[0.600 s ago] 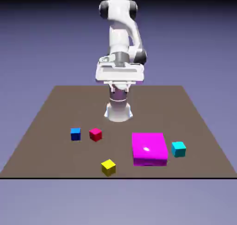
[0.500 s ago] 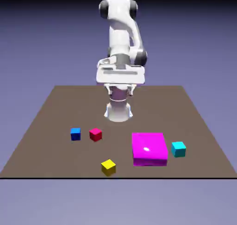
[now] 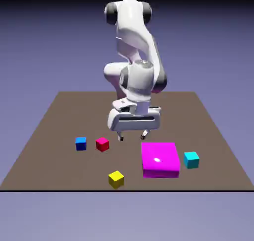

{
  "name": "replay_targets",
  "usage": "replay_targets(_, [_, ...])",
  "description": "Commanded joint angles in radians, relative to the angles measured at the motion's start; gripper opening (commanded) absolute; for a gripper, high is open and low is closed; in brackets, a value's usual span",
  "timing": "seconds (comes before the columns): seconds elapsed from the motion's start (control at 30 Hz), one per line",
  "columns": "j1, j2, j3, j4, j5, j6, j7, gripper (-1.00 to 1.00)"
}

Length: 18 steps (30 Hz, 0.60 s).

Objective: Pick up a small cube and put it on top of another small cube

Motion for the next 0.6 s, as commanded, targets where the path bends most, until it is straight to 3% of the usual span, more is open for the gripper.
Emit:
replay_targets(0.0, [-0.002,0.036,0.005,0.032,-0.014,-0.038,-0.007,0.0])
replay_targets(0.57, [-0.024,0.652,0.082,0.577,-0.245,-0.69,-0.128,0.0])
